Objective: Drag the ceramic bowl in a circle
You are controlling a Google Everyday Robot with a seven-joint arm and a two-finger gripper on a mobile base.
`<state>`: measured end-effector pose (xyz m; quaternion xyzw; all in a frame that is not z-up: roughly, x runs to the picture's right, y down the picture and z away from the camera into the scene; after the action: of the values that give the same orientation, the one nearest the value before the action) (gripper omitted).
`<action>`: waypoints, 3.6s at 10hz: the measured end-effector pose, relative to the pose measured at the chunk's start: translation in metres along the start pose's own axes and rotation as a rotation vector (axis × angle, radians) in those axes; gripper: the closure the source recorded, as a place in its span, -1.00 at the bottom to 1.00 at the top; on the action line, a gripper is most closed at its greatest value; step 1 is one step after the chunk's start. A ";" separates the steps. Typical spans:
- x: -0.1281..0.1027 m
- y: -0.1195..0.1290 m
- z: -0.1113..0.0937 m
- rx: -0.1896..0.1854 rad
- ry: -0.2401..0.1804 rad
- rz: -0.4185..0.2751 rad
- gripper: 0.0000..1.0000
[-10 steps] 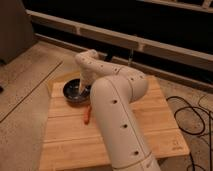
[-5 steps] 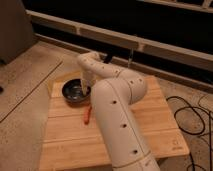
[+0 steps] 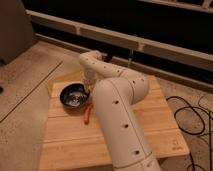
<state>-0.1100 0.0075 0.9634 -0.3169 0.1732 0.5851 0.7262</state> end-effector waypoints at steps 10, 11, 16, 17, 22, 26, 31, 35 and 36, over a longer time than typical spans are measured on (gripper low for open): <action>0.030 -0.067 -0.032 0.222 0.109 0.057 1.00; 0.024 -0.072 -0.033 0.237 0.118 0.058 1.00; -0.029 -0.068 -0.041 0.243 0.064 -0.022 1.00; -0.036 -0.058 -0.039 0.232 0.055 -0.047 1.00; -0.061 0.008 -0.031 0.119 -0.006 -0.137 1.00; -0.060 0.042 -0.043 0.054 -0.059 -0.143 1.00; 0.009 0.034 -0.044 0.081 -0.022 -0.103 1.00; 0.049 0.007 -0.045 0.151 0.034 -0.028 1.00; 0.050 -0.006 -0.047 0.174 0.044 -0.003 1.00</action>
<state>-0.0853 0.0132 0.8993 -0.2655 0.2388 0.5595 0.7480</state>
